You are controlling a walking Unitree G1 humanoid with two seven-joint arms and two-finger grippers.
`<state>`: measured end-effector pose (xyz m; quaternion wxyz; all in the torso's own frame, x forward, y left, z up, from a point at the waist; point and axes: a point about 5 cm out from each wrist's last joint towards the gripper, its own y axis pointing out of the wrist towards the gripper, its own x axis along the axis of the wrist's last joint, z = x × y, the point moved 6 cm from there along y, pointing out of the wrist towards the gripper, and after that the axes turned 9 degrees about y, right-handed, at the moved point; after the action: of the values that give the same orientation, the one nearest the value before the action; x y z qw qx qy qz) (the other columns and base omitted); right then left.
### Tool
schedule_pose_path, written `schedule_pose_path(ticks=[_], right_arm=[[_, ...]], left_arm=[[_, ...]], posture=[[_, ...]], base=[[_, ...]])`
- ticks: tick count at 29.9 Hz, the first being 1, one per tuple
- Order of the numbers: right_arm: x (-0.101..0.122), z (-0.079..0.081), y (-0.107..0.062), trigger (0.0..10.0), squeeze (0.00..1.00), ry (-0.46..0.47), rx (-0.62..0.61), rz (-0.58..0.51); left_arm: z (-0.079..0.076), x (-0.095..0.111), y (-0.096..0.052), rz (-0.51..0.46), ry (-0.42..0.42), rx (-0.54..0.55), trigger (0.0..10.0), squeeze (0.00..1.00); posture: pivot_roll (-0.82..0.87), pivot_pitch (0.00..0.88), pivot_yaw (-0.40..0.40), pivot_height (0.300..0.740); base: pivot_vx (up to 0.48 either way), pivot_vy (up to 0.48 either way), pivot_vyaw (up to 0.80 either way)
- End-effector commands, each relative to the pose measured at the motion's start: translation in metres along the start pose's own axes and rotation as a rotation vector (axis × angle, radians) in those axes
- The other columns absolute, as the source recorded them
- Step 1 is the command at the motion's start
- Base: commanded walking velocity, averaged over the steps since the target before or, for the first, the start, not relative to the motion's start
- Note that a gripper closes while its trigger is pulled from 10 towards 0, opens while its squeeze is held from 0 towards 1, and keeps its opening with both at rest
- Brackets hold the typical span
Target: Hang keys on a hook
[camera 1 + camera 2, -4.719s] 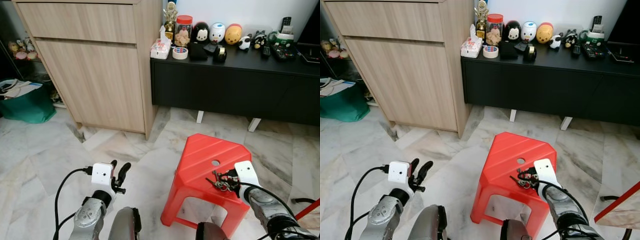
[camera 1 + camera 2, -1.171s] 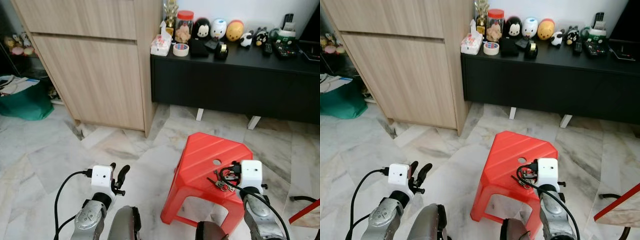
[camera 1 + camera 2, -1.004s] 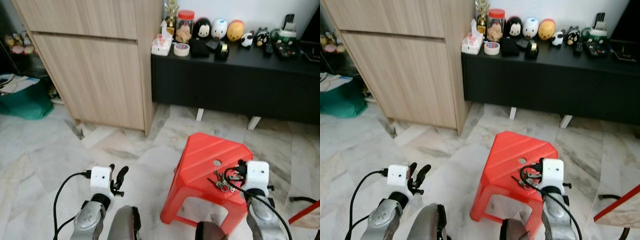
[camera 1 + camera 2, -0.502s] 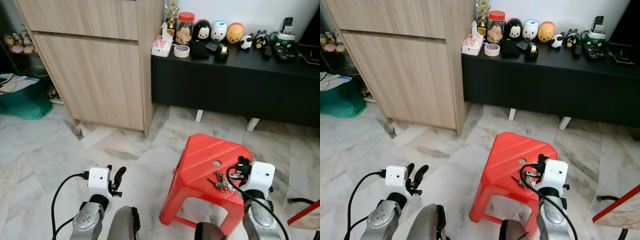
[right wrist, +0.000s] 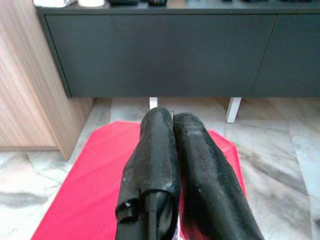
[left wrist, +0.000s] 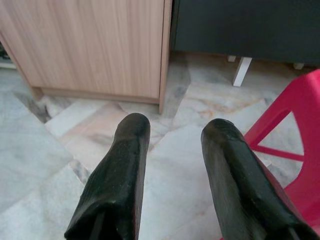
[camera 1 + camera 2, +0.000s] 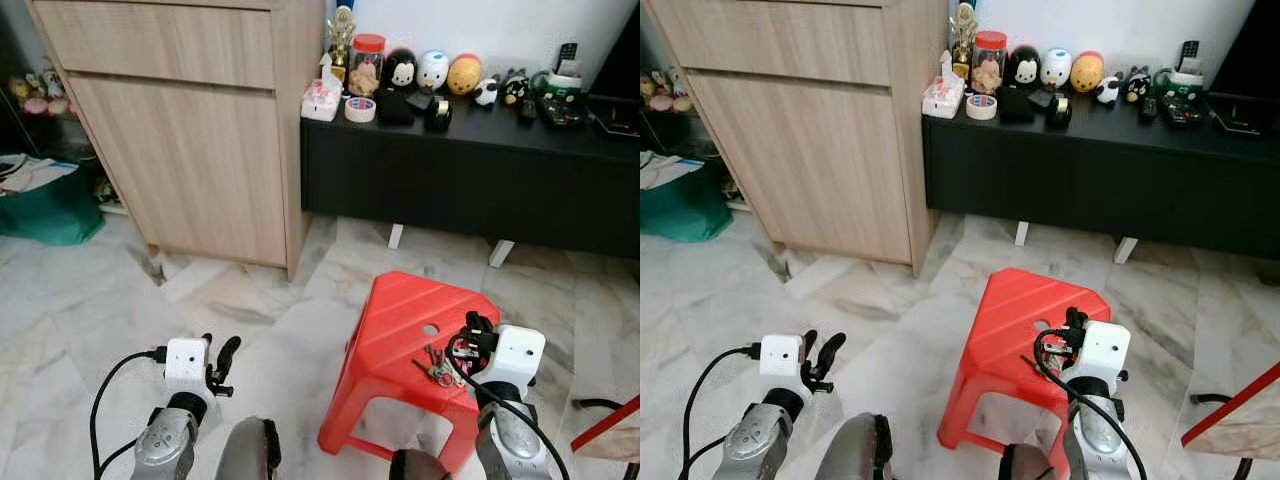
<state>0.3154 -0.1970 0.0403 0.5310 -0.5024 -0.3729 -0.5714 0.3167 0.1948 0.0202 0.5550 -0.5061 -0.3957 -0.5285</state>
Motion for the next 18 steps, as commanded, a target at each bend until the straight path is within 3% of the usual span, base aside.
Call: schedule_pose_path(ticks=[1, 9, 18], right_arm=[[0.002, -0.005, 0.002, 10.0, 0.0, -0.004, -0.016, -0.005], [0.002, -0.006, 0.005, 10.0, 0.0, 0.008, -0.025, 0.003], [-0.004, -0.002, 0.008, 10.0, 0.0, 0.013, -0.019, 0.022]], left_arm=[[0.002, 0.001, 0.002, -0.002, 0.017, -0.004, 10.0, 0.0], [0.008, -0.012, 0.002, 0.053, 0.071, 0.003, 10.0, 0.0], [0.029, -0.04, -0.005, 0.176, 0.11, 0.04, 10.0, 0.0]], posture=[[0.06, 0.0, -0.033, 0.677], [0.06, 0.0, -0.037, 0.722], [0.07, 0.0, -0.037, 0.722]], base=[[0.0, 0.0, 0.0], [0.0, 0.0, 0.0], [0.0, 0.0, 0.0]])
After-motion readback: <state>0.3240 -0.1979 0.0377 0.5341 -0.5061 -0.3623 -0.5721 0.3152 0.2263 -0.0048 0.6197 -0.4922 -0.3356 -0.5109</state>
